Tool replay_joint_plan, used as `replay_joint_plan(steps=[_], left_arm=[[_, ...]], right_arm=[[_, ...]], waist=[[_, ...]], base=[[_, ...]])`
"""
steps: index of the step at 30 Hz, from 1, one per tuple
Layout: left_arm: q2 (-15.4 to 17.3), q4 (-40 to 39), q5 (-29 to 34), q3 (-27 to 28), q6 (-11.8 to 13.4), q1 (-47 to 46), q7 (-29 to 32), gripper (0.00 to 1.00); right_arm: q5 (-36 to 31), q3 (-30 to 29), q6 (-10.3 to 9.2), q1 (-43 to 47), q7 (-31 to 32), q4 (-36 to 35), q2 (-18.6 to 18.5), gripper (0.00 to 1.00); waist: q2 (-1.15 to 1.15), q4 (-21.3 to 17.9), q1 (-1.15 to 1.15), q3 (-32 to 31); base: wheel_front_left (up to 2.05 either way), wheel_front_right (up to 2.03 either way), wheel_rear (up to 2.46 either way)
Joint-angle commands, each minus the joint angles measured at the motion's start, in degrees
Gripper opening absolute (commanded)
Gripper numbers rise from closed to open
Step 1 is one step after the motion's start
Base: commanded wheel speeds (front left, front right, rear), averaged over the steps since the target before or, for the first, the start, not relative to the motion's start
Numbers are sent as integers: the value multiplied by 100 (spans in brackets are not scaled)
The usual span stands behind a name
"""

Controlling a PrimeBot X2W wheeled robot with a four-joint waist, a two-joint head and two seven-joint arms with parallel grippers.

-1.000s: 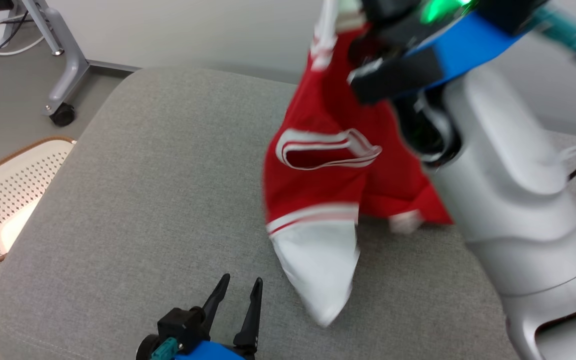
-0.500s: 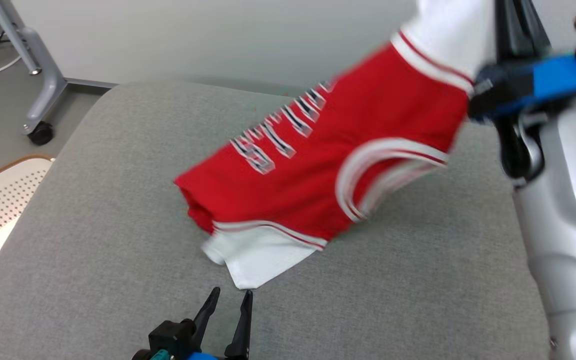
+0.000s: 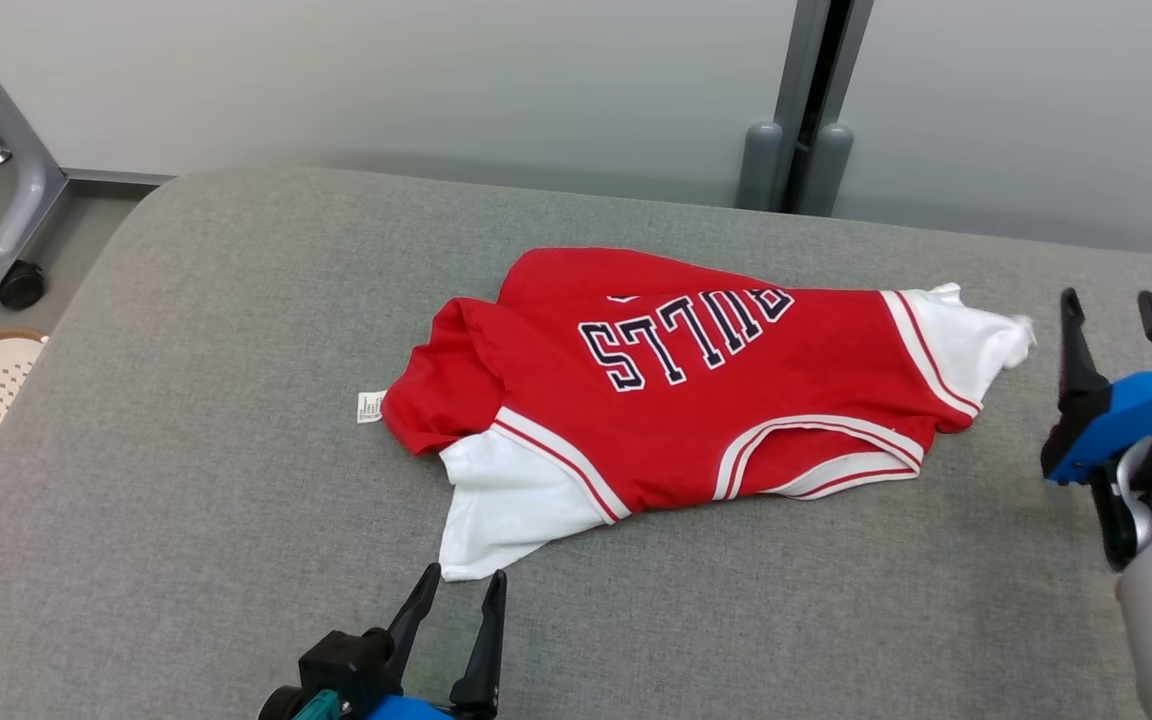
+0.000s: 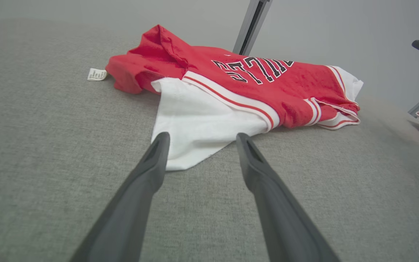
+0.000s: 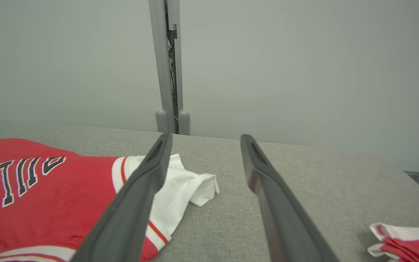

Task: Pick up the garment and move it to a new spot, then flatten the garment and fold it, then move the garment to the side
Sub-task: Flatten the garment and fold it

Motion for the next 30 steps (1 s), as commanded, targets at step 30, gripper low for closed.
replay_joint_plan(steps=[30], left_arm=[[-22, -29, -82, -30, -18, -43, -25, 100]], right_arm=[[1675, 4422, -1, 626, 302, 298, 520, 100]], waist=[[0, 437, 0, 181]], base=[[0, 0, 0]])
